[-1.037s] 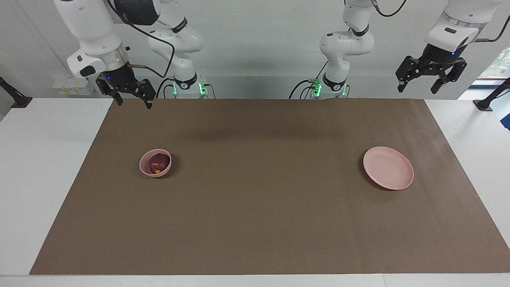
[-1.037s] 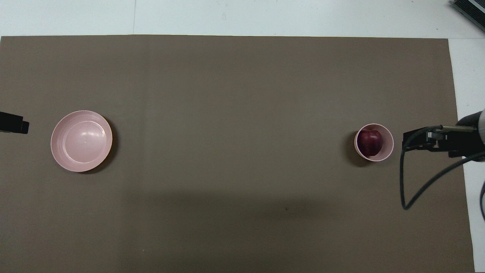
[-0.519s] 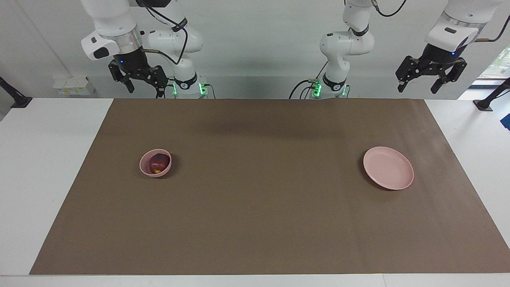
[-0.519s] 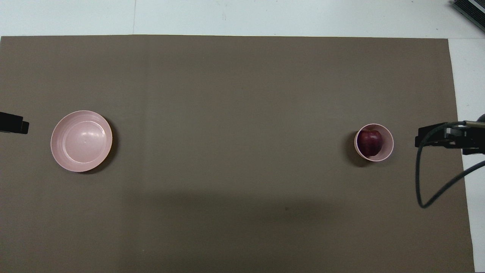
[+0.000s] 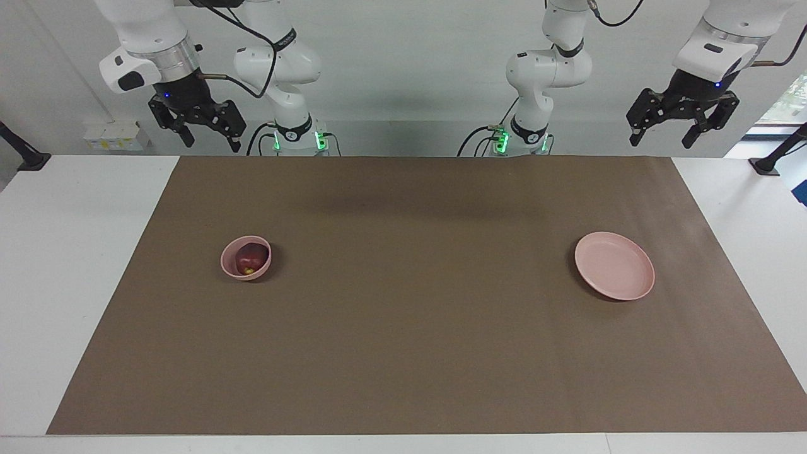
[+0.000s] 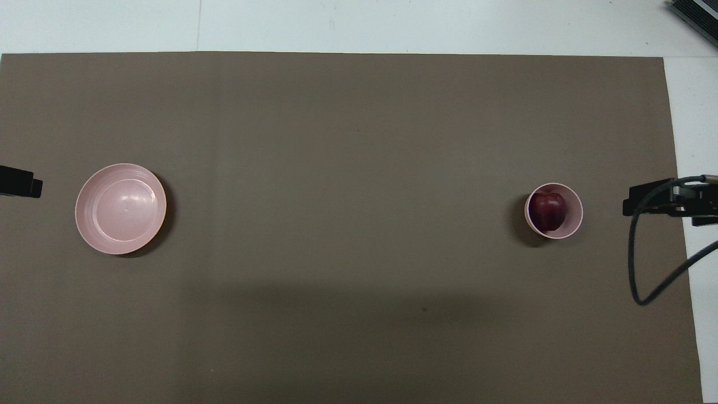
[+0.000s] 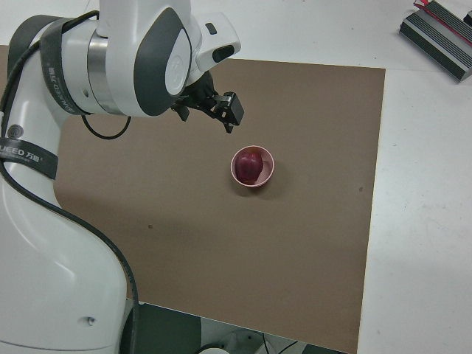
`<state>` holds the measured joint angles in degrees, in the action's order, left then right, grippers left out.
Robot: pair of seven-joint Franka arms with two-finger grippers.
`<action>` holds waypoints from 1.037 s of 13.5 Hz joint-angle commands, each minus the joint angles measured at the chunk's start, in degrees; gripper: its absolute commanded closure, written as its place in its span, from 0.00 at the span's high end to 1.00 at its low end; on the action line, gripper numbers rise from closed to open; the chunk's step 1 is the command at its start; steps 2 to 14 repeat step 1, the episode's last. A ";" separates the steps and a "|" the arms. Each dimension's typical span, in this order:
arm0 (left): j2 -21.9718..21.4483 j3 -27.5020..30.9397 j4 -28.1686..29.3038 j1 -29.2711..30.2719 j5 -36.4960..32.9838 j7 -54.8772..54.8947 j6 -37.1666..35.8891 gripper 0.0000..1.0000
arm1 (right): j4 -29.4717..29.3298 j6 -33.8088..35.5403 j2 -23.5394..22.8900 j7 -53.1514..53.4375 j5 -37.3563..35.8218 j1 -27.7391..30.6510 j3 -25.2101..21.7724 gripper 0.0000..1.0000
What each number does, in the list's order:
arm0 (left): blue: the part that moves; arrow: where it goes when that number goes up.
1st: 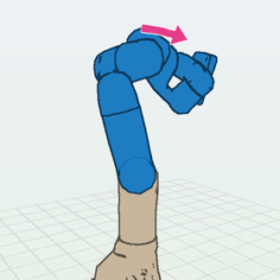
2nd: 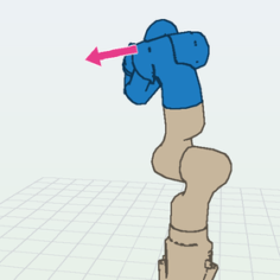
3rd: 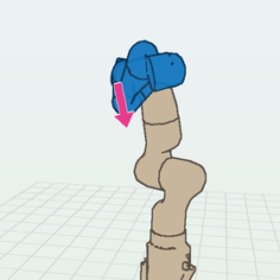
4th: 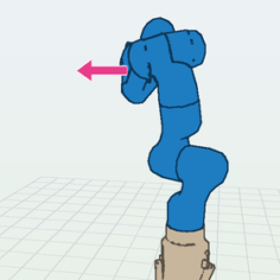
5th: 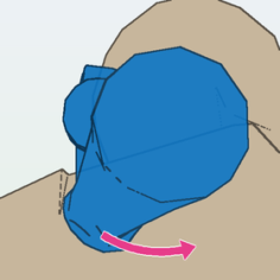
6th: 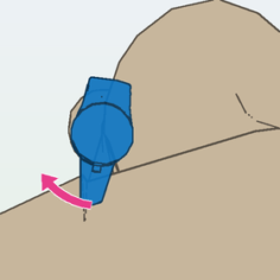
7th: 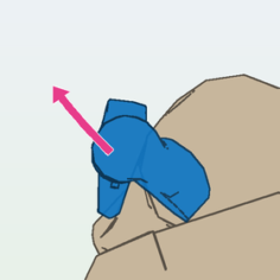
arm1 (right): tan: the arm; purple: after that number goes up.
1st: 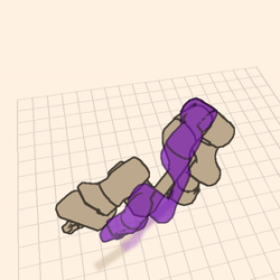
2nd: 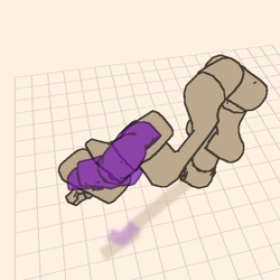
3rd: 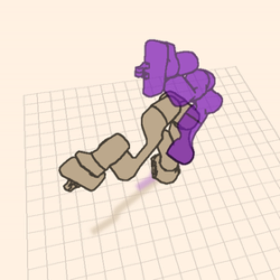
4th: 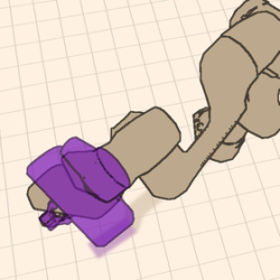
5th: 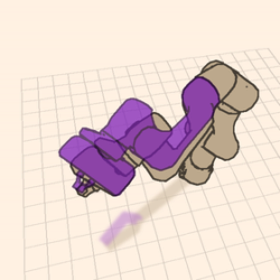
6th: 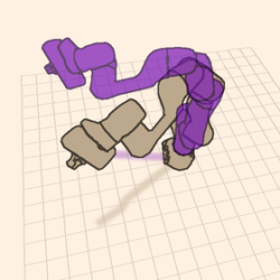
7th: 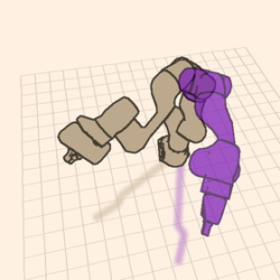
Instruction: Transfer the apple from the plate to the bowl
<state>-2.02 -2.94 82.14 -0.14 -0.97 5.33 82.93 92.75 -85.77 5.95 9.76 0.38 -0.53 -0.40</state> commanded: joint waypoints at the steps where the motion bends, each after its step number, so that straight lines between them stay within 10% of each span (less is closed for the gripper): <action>1: -0.53 -0.40 0.48 0.93 1.22 -0.06 -0.84 1.00 | -1.34 1.31 -0.59 -1.32 0.77 0.35 -0.04 1.00; 14: -0.53 -0.40 0.48 0.93 1.22 -0.06 -0.84 1.00 | -1.34 1.31 -0.59 -1.32 0.77 0.35 -0.04 1.00</action>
